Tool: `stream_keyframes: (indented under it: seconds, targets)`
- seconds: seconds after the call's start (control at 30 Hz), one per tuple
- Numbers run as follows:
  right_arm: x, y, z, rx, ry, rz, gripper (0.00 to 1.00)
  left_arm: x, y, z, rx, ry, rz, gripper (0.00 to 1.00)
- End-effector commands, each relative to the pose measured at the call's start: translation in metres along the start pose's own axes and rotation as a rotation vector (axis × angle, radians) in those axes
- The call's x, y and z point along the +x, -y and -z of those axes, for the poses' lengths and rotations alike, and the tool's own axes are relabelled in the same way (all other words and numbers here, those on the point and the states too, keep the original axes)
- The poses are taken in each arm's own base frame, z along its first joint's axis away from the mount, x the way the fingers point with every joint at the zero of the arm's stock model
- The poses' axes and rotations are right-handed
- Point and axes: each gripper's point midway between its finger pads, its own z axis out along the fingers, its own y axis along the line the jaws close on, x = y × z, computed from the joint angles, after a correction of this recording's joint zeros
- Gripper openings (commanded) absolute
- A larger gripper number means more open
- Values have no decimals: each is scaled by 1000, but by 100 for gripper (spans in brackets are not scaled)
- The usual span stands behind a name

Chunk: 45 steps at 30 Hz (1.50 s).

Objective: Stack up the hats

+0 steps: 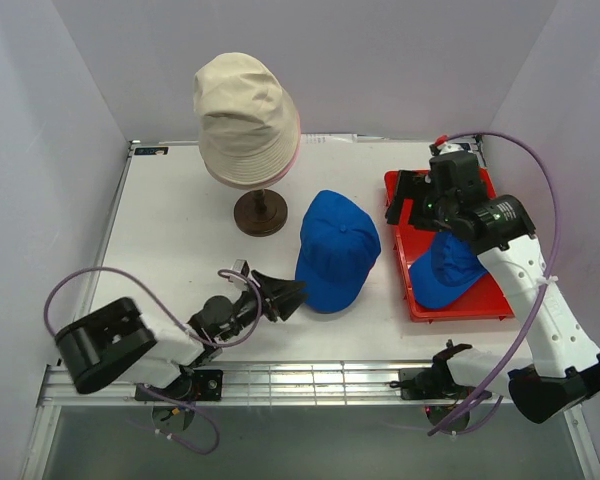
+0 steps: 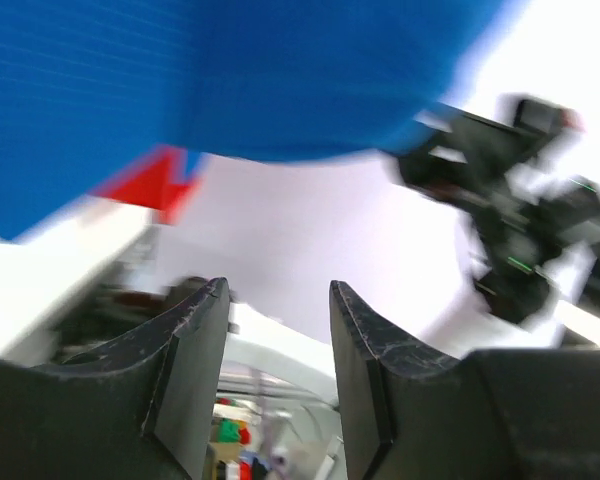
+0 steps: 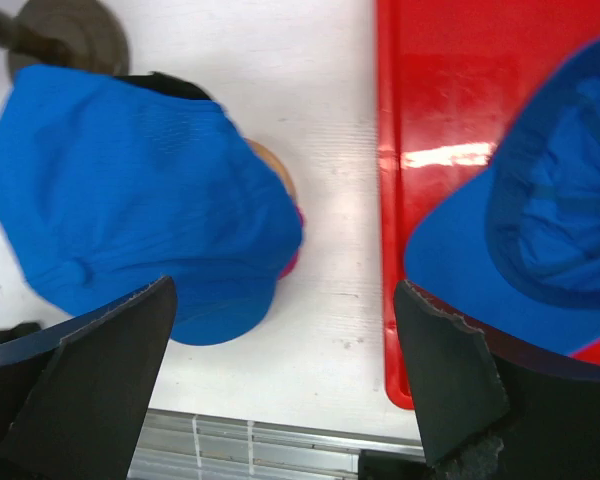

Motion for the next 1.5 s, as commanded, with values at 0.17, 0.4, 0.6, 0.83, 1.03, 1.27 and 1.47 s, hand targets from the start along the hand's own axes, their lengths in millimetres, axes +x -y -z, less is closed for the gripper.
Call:
stream_keyframes:
  seconds: [0.17,0.4,0.6,0.83,1.03,1.27,1.47]
  targets:
    - [27,87,1,207,-83,-192,94,-26,-62,68,-232,103,-99,58]
    - [53,149,-25,281,-151,-367,93,-18,25,56,-179,91,-421,64]
    - [59,188,-27,402,-173,-402,93,-1,51,30,-197,-69,-629,64]
    - [71,238,-16,597,-178,-392,95,-10,101,11,-116,-167,-725,63]
    - [95,259,-38,635,-209,-421,96,-21,130,0,-99,-196,-806,63]
    - [100,279,-59,647,-212,-450,95,-25,145,-2,-67,-236,-821,62]
    - [110,276,-79,602,-228,-513,88,-24,145,-3,-60,-253,-819,61]
